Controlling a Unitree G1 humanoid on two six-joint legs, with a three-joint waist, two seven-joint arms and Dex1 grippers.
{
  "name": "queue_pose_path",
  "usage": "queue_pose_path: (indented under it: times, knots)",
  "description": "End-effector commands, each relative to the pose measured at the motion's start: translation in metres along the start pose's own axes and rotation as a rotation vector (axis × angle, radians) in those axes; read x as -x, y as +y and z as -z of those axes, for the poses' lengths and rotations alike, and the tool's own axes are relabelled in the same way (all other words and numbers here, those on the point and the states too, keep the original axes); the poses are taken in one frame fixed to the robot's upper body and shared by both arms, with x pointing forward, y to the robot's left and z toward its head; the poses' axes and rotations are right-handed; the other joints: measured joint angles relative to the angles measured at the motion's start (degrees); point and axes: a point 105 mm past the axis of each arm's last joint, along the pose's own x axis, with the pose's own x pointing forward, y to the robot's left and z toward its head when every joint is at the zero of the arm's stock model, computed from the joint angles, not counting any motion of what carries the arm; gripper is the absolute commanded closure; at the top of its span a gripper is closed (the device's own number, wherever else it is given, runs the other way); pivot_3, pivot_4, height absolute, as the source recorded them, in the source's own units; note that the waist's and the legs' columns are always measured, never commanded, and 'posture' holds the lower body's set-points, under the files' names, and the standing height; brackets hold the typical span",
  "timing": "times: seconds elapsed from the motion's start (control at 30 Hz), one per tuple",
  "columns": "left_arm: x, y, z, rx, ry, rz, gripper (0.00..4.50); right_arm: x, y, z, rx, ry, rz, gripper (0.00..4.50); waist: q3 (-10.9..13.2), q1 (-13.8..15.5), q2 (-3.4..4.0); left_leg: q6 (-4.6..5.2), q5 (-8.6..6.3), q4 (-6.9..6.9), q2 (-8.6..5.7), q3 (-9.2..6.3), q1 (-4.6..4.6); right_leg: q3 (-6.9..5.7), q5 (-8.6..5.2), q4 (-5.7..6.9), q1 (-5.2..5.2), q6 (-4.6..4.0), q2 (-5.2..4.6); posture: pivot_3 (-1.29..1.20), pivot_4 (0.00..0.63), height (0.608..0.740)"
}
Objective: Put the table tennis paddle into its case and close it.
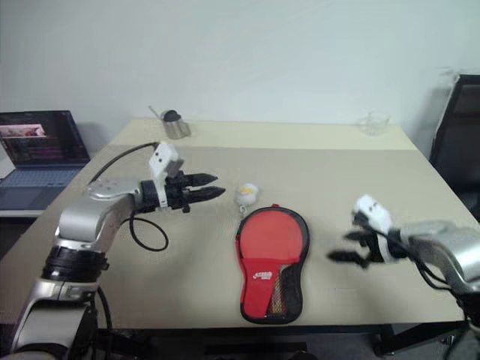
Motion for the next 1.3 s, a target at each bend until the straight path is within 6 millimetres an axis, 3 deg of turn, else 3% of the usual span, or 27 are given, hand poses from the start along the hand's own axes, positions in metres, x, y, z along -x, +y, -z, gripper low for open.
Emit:
queue_pose_path:
  times: [0.03,0.1,0.17,0.27,0.5,0.67,0.77,1.0,1.13,1.3]
  knots:
    - [0.003,0.026,-0.012,-0.021,-0.018,-0.132,2.14,-0.002,0.002,-0.055,0.119,-0.268,0.069,0.03,0.0,0.1,0.0,0.0,0.0,-0.02,0.02,0.0,-0.02,-0.02,0.0,0.0,-0.01,0.0,0.11,0.0,0.15,0.74]
    - [0.0,0.036,-0.01,-0.018,0.006,-0.175,2.14,-0.015,0.016,-0.067,0.188,-0.341,0.057,0.03,0.0,0.3,0.0,-0.01,0.0,-0.04,0.07,0.01,-0.07,-0.09,-0.03,-0.05,0.01,-0.04,0.25,0.0,0.15,0.74]
    - [-0.001,0.043,-0.011,-0.013,0.007,-0.207,2.14,-0.034,0.028,-0.066,0.257,-0.371,0.062,0.03,0.0,0.3,0.0,-0.01,0.0,-0.05,0.05,0.03,-0.17,-0.08,-0.03,-0.07,-0.05,-0.04,0.26,0.0,0.15,0.74]
    - [-0.001,0.046,-0.013,-0.008,0.001,-0.215,2.14,-0.063,0.038,-0.057,0.086,-0.383,0.024,0.03,0.0,0.3,-0.01,-0.01,-0.01,-0.01,0.02,0.05,-0.24,-0.02,-0.03,-0.09,-0.09,-0.03,0.18,0.0,0.15,0.74]
    - [-0.003,0.049,-0.004,0.034,0.042,-0.218,2.14,-0.085,0.055,-0.049,0.041,-0.378,-0.055,0.03,0.0,0.4,0.0,0.0,0.01,0.05,0.03,0.03,-0.22,-0.03,0.0,0.04,-0.08,0.03,-0.12,0.0,0.15,0.74]
    - [-0.029,0.036,0.022,0.122,0.093,-0.187,2.14,-0.108,0.057,-0.044,0.056,-0.372,-0.045,0.03,0.0,0.5,0.0,0.03,0.03,0.08,-0.01,0.06,-0.15,-0.12,0.0,0.07,0.01,0.03,-0.09,0.0,0.15,0.74]
    - [-0.038,0.037,0.027,0.148,0.103,-0.199,2.14,-0.12,0.059,-0.041,0.053,-0.37,-0.045,0.03,0.0,0.4,0.0,0.03,0.03,0.08,-0.03,0.06,-0.17,-0.1,0.0,0.06,-0.01,0.03,-0.08,0.0,0.15,0.74]
    - [-0.068,0.034,0.019,0.284,0.084,-0.219,2.14,-0.151,0.064,-0.004,-0.096,-0.269,-0.054,0.03,0.0,0.3,-0.01,0.03,0.03,0.08,-0.06,0.04,-0.18,-0.13,0.0,0.05,-0.01,0.02,-0.07,0.0,0.15,0.74]
    - [-0.08,0.021,0.018,0.287,0.093,-0.165,2.14,-0.159,0.082,0.018,-0.048,-0.186,-0.121,0.03,0.0,0.2,-0.01,0.03,0.03,0.06,-0.05,0.03,-0.13,-0.03,0.0,0.05,0.02,0.03,-0.08,0.0,0.15,0.74]
    - [-0.091,0.012,0.034,0.318,0.16,-0.165,2.14,-0.164,0.082,0.027,-0.063,-0.161,-0.104,0.03,0.0,0.1,-0.03,0.02,0.03,0.08,-0.07,0.03,0.08,-0.05,0.0,0.08,0.18,0.03,-0.05,0.0,0.15,0.74]
